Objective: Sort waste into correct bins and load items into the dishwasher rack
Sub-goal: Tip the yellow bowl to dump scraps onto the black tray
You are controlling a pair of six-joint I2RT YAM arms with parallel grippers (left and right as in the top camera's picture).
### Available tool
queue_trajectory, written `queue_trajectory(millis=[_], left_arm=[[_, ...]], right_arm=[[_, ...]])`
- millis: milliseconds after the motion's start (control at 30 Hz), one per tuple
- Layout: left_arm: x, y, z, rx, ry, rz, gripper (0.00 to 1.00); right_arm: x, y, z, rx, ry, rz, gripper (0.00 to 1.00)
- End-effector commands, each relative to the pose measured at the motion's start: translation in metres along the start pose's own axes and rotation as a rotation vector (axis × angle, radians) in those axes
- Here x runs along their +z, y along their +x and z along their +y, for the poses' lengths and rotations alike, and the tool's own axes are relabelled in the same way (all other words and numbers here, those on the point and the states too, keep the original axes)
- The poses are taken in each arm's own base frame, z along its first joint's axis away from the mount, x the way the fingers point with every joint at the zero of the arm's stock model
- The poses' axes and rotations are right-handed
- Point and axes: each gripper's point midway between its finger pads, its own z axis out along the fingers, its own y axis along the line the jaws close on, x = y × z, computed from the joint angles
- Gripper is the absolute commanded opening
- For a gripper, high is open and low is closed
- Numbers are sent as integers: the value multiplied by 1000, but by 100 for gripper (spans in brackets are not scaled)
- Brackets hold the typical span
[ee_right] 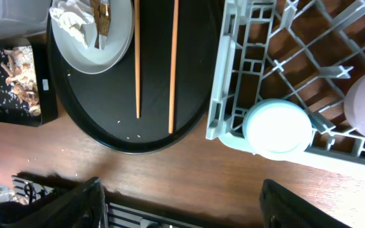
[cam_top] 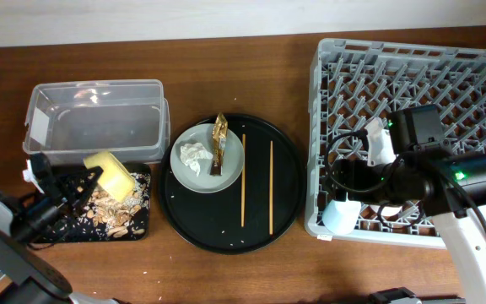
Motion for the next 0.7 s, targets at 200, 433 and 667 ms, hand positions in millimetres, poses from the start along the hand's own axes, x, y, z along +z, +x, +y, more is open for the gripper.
queue_trajectory(millis=[200,433,667], left_arm=[[49,95,-21,42,-323,497,0],[108,157,25,428,-995,624,0],[149,241,94,612,-1260,772,0]], right_arm=[[-1,-1,0,-4,6,-12,80],[-1,-2,-4,-3,29,-19,81],[-1,-2,-4,-4,29,-18,81]])
